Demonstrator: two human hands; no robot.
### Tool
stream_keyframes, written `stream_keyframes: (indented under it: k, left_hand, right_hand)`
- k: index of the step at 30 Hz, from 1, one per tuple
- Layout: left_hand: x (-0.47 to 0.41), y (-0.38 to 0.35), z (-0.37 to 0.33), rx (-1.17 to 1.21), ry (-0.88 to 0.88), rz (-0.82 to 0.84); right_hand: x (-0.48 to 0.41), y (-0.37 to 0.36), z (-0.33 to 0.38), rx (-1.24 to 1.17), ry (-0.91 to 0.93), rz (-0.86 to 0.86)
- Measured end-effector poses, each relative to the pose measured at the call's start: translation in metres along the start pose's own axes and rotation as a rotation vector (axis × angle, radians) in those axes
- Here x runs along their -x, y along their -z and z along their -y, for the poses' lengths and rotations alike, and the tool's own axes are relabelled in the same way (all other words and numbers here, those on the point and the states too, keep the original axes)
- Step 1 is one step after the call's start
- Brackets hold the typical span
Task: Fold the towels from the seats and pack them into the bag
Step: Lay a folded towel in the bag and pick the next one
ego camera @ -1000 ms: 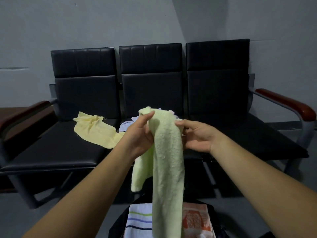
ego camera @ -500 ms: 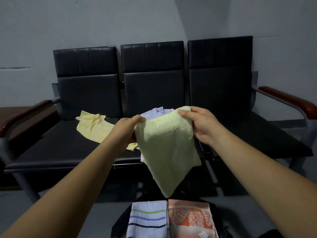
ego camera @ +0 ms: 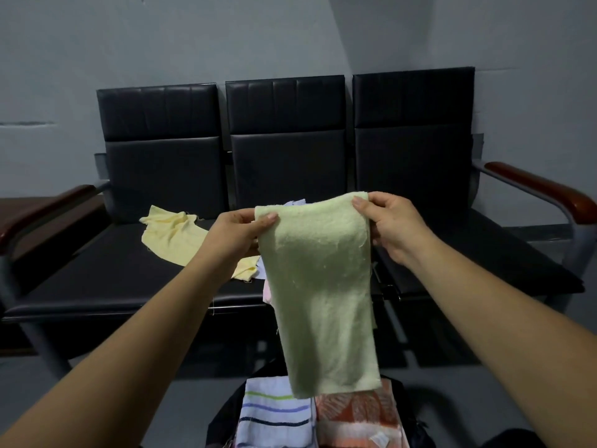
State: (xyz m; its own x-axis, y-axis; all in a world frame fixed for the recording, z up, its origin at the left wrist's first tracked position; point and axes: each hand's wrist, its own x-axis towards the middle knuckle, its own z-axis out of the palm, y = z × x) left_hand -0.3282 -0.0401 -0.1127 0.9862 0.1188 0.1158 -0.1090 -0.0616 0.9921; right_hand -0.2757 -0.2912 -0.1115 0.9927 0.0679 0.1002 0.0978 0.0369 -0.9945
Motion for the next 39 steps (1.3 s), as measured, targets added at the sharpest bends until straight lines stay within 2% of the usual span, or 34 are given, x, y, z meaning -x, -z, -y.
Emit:
stream_keyframes:
  k: [3, 5, 7, 11, 17, 22, 24, 28, 30, 32, 34, 36, 37, 39]
  left_hand:
    - [0.002, -0.003, -0.001, 0.086, 0.008, 0.027]
    - [0.002, -0.002, -0.002, 0.109, -0.015, 0.089]
    - [0.003, 0.001, -0.002, 0.081, -0.055, 0.111]
    - [0.004, 0.005, -0.002, -0.079, -0.136, -0.015]
    - [0.009, -0.003, 0.003, -0.066, -0.256, -0.094]
    - [0.012, -0.006, 0.003, -0.005, -0.262, -0.055]
    - [0.013, -0.009, 0.003, -0.023, -0.265, -0.002]
    - [0.016, -0.022, -0.001, -0.123, -0.296, 0.126]
    - [0.017, -0.026, -0.002, -0.175, -0.304, 0.17]
    - [0.018, -0.028, -0.001, -0.167, -0.327, 0.159]
    - [0.018, -0.029, 0.003, -0.035, -0.276, 0.112]
    - [0.017, -0.026, 0.011, 0.119, -0.094, 0.09]
    - [0.018, -0.023, 0.015, 0.094, 0.0, 0.148]
    - [0.023, -0.019, 0.028, -0.107, 0.107, 0.379]
  right_hand:
    - [-0.003, 0.0, 0.001, -0.233, -0.114, 0.042]
    - [-0.003, 0.002, 0.004, -0.428, -0.166, 0.131]
    - [-0.002, 0.005, 0.005, -0.481, -0.172, 0.204]
    - [-0.002, 0.008, 0.0, -0.332, -0.084, 0.124]
    - [0.0, 0.003, -0.005, -0.123, 0.062, -0.068]
    - [0.008, -0.001, -0.002, -0.206, 0.137, 0.031]
    - [0.012, -0.004, -0.001, -0.138, 0.186, 0.155]
    - [0.02, -0.017, -0.007, -0.02, 0.16, 0.394]
    - [0.023, -0.026, -0.012, 0.008, 0.148, 0.423]
    - [0.026, -0.031, -0.014, -0.022, 0.152, 0.376]
    - [0.027, -0.031, -0.013, -0.155, 0.146, 0.31]
    - [0.026, -0.028, -0.01, -0.326, 0.121, 0.291]
    - [0.025, -0.027, -0.007, -0.386, 0.103, 0.288]
    - [0.023, -0.023, -0.003, -0.441, 0.076, 0.275]
